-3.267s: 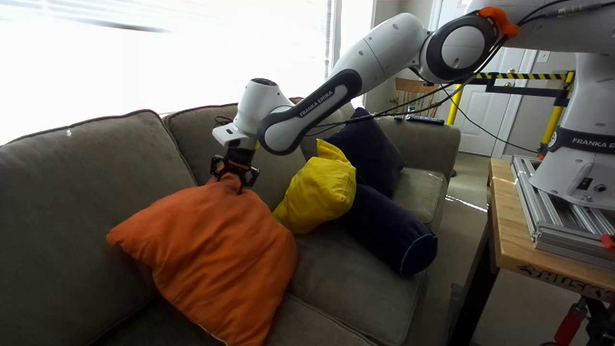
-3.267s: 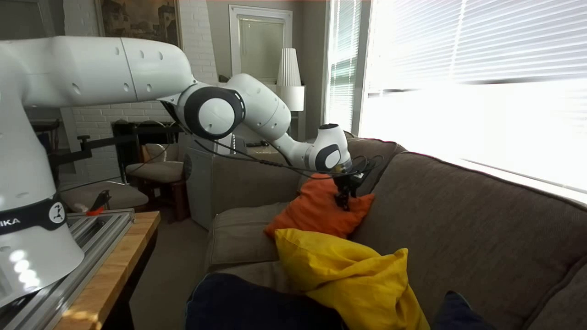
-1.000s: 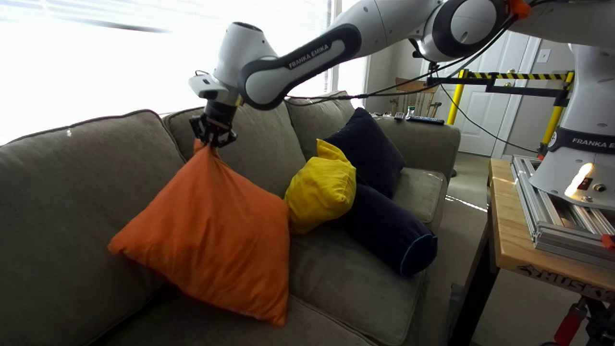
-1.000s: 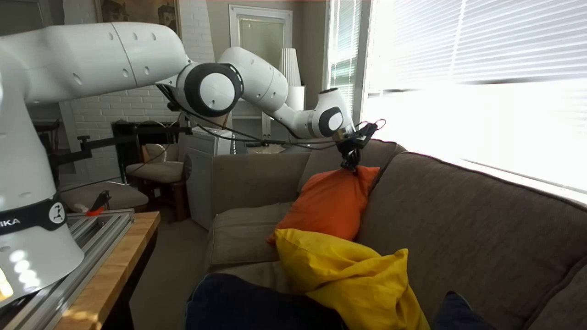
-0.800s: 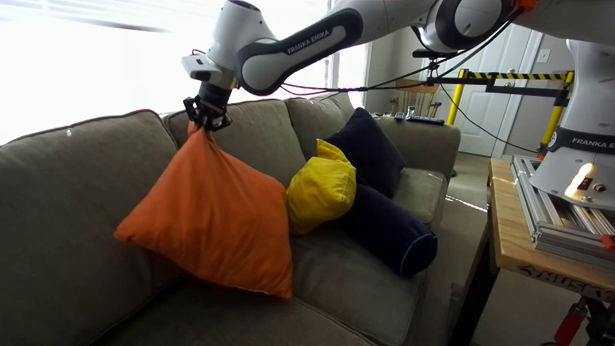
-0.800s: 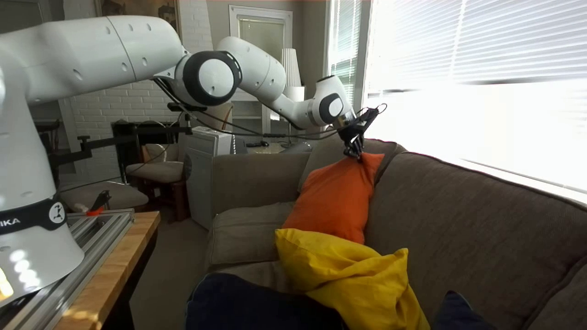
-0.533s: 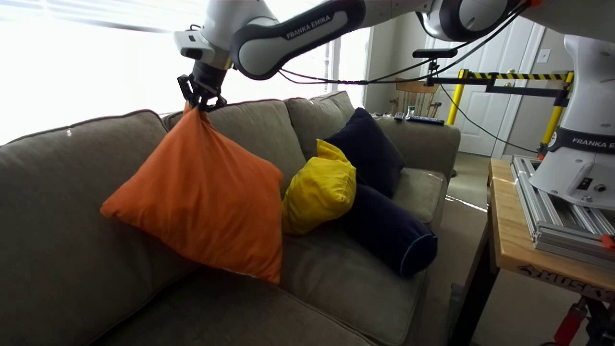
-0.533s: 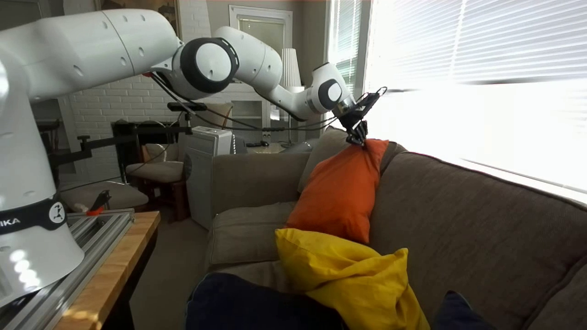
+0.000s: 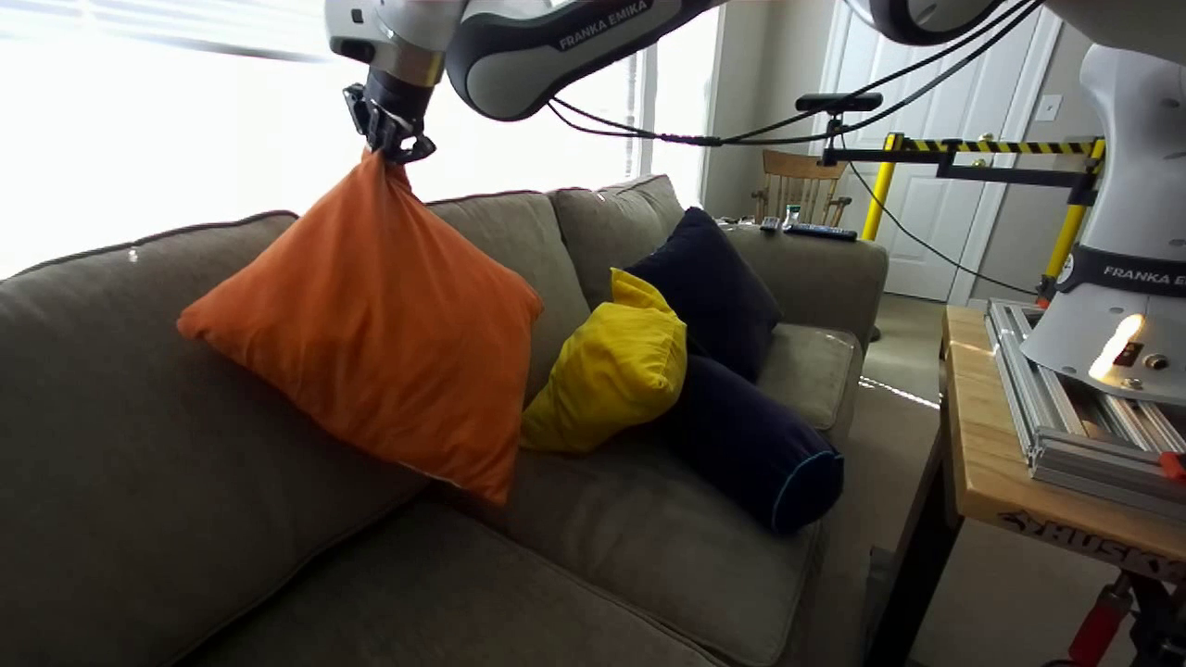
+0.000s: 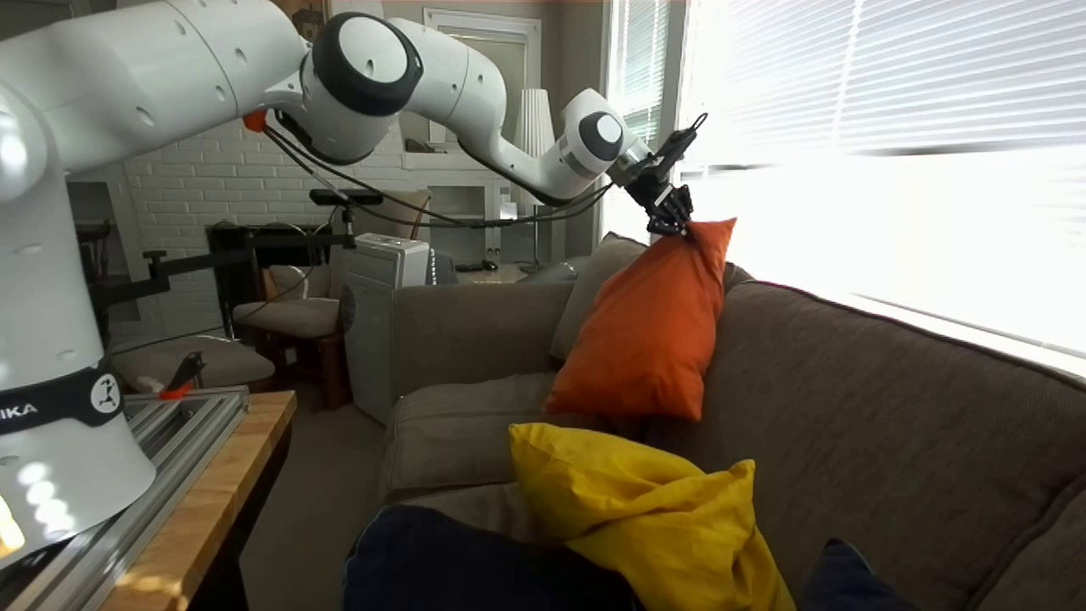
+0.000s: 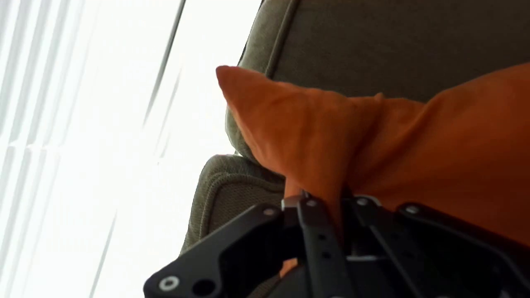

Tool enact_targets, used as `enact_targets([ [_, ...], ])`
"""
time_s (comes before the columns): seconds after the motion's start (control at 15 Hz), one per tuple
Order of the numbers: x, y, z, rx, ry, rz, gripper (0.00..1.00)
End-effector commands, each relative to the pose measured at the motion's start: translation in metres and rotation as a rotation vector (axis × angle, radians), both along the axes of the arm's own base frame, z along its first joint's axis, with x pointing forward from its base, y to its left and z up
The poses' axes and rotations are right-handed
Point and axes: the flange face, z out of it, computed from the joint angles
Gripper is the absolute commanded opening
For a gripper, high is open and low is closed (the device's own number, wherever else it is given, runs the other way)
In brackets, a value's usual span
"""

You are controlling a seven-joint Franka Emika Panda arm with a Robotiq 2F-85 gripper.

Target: Put the orange pillow on top of the yellow one

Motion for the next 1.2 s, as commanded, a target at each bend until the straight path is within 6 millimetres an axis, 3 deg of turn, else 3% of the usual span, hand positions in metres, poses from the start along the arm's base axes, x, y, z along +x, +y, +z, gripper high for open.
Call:
enact_targets([
  [0.0, -0.017, -0.015, 0.046, -0.030, -0.115, -0.142, 0.02],
  [0.33, -0.047, -0.032, 0.059, -0.024, -0.204, -0.340, 0.02],
  [0.87, -0.119, -0.073, 0.029, 0.039, -0.269, -0.651, 0.02],
  [0.93, -0.093, -0.053, 0.025, 0.020, -0.254, -0.581, 0.02],
  [1.0, -0.099, -0.053, 0.019, 0.010, -0.257, -0.588, 0.09],
  [1.13, -0.099, -0.047, 0.010, 0.015, -0.244, -0.575, 0.09],
])
